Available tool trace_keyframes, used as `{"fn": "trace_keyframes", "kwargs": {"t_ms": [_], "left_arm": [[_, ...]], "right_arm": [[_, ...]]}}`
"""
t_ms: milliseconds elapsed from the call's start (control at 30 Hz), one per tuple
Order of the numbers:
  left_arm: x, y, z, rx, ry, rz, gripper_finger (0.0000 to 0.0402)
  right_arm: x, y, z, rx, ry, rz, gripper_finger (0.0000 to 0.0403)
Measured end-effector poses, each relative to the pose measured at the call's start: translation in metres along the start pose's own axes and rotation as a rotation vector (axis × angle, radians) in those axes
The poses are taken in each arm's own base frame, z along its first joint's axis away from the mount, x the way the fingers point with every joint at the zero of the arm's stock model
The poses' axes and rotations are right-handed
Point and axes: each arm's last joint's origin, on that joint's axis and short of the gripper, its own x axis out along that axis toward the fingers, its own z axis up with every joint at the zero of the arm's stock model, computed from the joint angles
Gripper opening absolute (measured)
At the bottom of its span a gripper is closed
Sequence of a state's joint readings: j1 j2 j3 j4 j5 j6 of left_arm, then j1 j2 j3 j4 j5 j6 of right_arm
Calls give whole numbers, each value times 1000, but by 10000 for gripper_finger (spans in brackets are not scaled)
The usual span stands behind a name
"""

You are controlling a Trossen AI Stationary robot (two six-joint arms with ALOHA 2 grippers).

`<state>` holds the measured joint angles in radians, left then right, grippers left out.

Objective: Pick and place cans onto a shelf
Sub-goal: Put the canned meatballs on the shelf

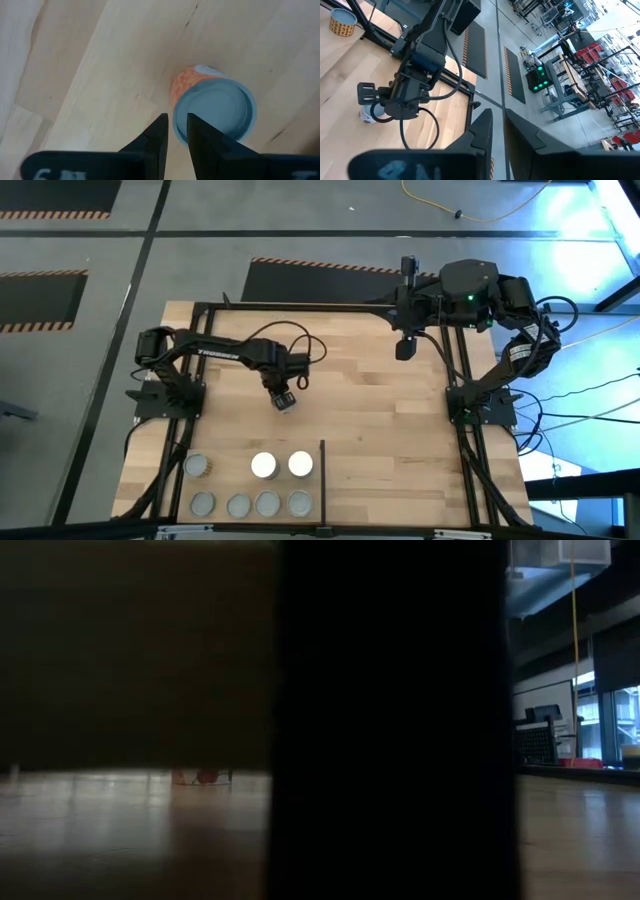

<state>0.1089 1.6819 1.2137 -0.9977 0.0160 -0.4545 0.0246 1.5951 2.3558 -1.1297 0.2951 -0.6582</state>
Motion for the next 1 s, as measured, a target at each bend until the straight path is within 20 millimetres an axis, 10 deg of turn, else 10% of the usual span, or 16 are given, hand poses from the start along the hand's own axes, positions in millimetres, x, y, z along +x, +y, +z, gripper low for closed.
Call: {"fn": "trace_keyframes", "kwargs": {"t_ms": [1000], "left_arm": [[29,-3,7,216,83,35,8]], "right_arm": [[0,0,-1,-1,7,4,49]]}}
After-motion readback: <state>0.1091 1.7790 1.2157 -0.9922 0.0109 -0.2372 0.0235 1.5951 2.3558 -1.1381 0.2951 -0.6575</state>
